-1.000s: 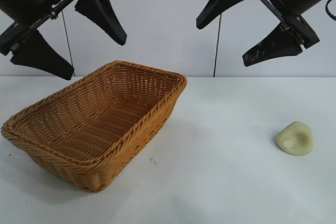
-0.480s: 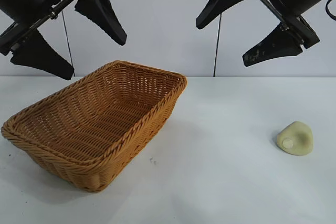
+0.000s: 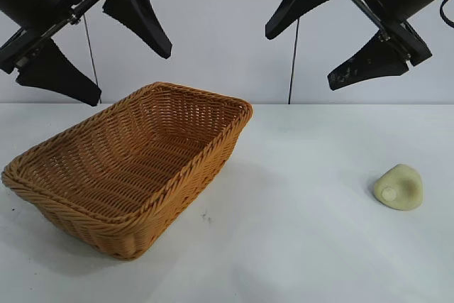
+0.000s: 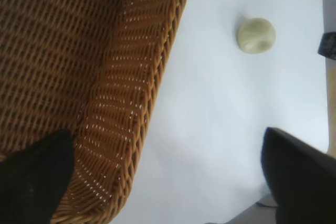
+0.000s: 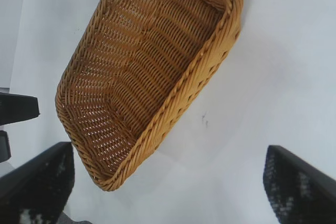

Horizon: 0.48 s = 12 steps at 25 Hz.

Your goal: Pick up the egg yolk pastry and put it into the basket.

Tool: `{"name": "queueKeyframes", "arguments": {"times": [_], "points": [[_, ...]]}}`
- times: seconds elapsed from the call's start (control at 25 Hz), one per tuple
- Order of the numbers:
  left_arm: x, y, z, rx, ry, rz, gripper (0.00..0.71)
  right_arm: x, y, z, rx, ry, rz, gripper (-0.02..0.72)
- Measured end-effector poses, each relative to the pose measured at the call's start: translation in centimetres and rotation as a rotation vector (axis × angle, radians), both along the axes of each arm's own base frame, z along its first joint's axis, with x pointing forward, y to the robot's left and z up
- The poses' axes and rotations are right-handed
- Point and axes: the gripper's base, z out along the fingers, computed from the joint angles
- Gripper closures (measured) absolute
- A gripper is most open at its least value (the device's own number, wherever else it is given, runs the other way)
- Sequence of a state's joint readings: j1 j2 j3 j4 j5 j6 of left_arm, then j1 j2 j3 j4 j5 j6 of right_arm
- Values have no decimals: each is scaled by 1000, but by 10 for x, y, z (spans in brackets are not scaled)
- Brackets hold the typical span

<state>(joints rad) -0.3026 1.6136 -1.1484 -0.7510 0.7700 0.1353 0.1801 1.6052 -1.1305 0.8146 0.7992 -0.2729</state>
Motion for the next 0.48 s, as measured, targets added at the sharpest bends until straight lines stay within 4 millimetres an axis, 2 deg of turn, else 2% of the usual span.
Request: {"name": "queueKeyframes", "arguments": {"times": [0.2,0.48], "points": [[-6,4,3,30,41,8,18,0,0,0,0,0,0,8],[-32,19,31,126,82,124,18,0,0,0,0,0,0,8]]}}
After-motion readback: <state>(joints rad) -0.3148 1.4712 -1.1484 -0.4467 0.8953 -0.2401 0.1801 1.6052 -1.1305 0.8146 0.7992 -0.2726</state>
